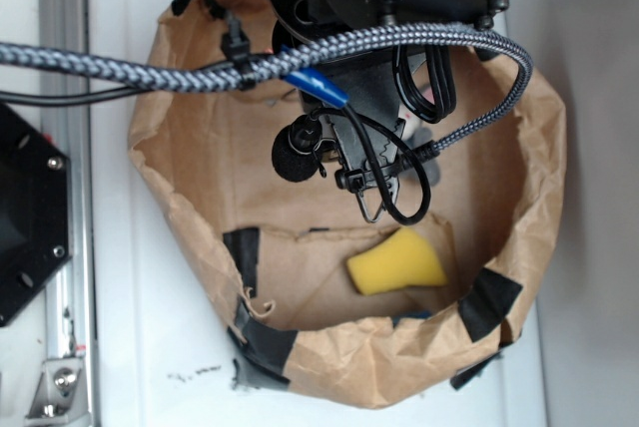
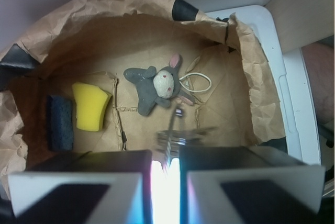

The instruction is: Grab the silver keys.

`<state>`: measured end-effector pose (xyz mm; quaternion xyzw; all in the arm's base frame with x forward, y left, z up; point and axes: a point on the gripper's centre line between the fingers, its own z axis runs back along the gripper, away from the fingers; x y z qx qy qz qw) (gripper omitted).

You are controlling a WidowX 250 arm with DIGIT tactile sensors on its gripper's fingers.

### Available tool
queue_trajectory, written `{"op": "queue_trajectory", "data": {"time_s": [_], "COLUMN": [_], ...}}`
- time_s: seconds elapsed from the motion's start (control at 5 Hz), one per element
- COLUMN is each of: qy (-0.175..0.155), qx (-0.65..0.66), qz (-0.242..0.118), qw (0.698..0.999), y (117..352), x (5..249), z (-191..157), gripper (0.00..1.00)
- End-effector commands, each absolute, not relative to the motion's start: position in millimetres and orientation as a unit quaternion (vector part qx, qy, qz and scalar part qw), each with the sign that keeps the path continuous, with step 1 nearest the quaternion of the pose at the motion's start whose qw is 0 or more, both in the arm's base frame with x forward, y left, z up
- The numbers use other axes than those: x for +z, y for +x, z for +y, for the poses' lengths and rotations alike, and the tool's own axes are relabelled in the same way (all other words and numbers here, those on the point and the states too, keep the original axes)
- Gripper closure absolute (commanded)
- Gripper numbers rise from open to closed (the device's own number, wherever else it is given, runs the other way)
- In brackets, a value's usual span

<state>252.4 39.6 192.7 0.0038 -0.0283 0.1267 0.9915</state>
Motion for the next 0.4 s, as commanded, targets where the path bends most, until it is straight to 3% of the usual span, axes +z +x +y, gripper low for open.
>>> {"op": "queue_trajectory", "data": {"time_s": [0.0,0.2], "qy": [0.003,0.008], "qx": [0.117,0.122], "qz": [-0.054,-0.056], "qw": [0.992,0.991], "y": [260.3,260.8], "x": [206.6,205.4], "z": [41.8,40.7], "gripper": [1.00,1.00]}}
